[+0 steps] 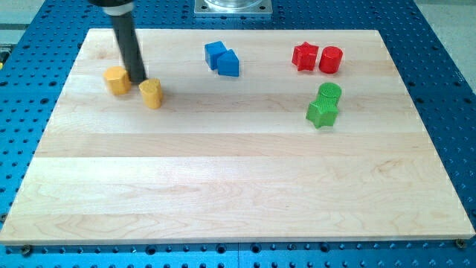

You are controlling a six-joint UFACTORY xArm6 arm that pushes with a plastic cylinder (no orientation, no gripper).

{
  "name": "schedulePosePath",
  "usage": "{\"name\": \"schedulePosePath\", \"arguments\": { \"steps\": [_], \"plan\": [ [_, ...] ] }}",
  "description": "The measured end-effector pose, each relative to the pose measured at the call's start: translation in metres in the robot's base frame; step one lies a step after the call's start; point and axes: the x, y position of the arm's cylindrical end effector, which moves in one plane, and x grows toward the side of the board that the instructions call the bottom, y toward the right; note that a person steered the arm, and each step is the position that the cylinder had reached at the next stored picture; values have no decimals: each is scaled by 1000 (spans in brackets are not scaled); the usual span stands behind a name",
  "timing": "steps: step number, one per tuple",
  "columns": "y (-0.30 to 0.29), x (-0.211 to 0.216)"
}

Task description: Push the yellow heart into the yellow hexagon

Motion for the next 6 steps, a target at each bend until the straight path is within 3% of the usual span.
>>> {"name": "schedulePosePath", "arguments": {
  "steps": [1,2,3,4,5,6],
  "plan": [
    [100,14],
    [64,48],
    [1,44],
    [42,52],
    [138,51],
    [198,22]
  ]
}}
